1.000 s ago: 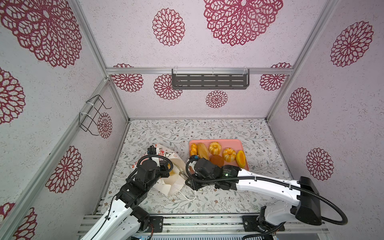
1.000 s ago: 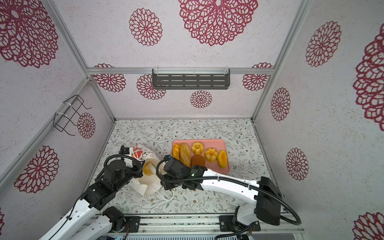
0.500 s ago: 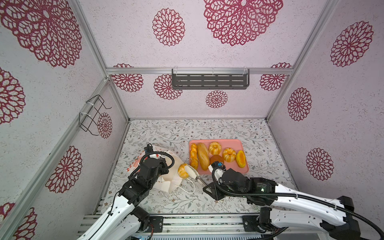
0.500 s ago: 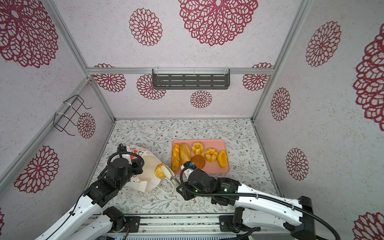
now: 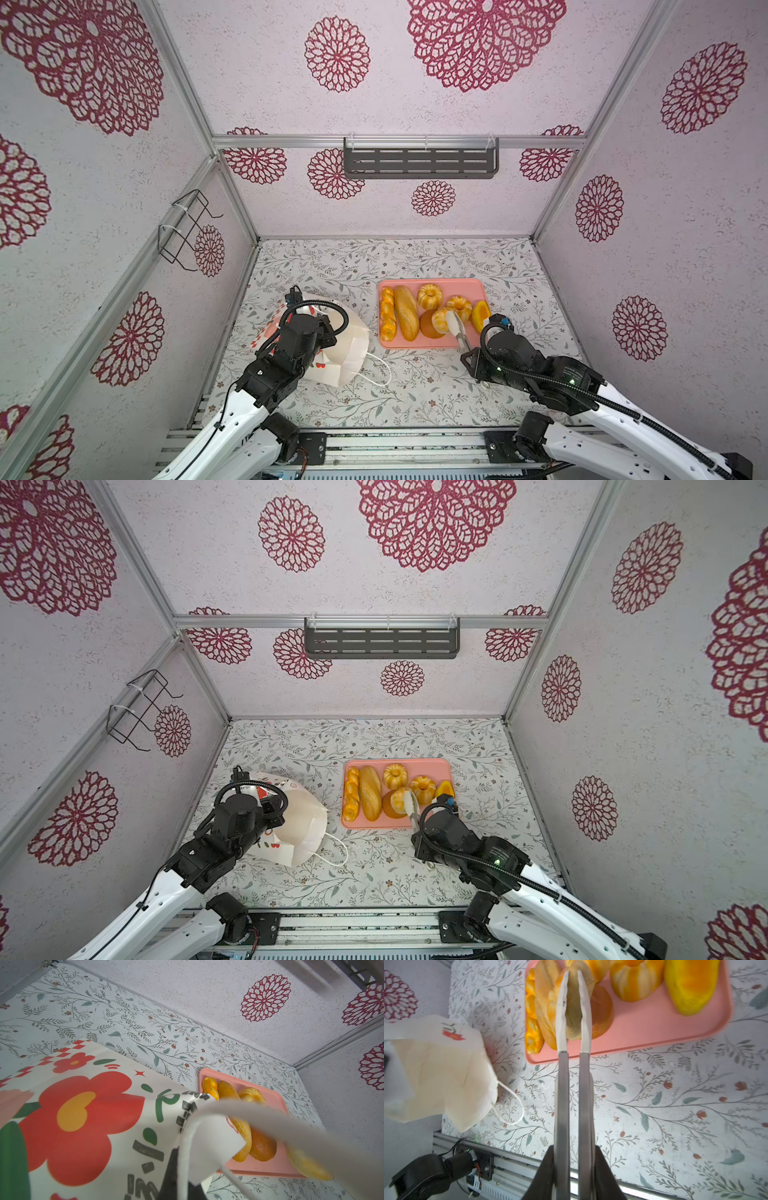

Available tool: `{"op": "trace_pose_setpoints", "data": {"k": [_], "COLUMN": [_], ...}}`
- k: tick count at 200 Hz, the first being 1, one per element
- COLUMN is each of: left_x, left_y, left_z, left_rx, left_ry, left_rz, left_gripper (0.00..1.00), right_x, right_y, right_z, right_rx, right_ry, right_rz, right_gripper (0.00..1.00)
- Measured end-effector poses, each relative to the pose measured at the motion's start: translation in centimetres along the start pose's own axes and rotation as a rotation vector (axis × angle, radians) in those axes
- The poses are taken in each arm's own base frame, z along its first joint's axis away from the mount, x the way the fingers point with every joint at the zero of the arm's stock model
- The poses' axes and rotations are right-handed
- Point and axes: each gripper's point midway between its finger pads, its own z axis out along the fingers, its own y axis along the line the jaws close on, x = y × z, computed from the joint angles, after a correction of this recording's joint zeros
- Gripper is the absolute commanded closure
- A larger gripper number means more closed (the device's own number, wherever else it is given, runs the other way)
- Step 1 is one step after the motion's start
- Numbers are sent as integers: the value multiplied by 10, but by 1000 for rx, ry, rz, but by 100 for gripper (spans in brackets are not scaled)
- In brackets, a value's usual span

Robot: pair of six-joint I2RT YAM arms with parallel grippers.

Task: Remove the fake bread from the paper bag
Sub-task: 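Carry the bundt bread over the pink tray and lower it among the breads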

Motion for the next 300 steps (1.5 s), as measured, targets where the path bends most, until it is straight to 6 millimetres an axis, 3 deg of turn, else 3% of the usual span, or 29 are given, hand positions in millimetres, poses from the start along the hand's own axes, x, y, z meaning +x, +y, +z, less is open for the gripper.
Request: {"op": "trace_pose_setpoints", "data": {"k": [43, 84, 118, 190, 199, 219, 232, 259, 300], "left_x": [-16, -14, -15, -16, -15, -14, -14, -13, -16], "left_y": [-13, -14, -13, -11, -11, -11, -12, -13, -17], "left_z": [-14, -19, -24, -30, -30, -30, -30, -31, -34], "left_rx": [41, 54, 59, 64, 64, 67, 71, 76, 91], "left_ry": [-6, 12, 6, 1, 3, 10, 14, 22, 21], "left_rz": [-19, -32, -41, -59, -60, -62, -66, -78, -103], "left_gripper": [100, 100, 100, 100, 100, 100, 100, 100, 100], "right_x": [-7, -3, -2, -8, -8, -11, -14, -14, -9], "right_y": [-36, -63, -66, -55, -55, -55, -54, -55, -61], "right_z": [9, 29, 42, 66, 68, 71, 71, 68, 63], "right_rx": [120, 189, 163, 66, 71, 88, 92, 106, 138], "right_ry": [0, 48, 55, 33, 38, 48, 48, 60, 91], "right_rz": [70, 116, 134, 120, 111, 92, 83, 68, 60], "right_gripper": [100, 100, 100, 100, 96, 75, 67, 59, 55]}}
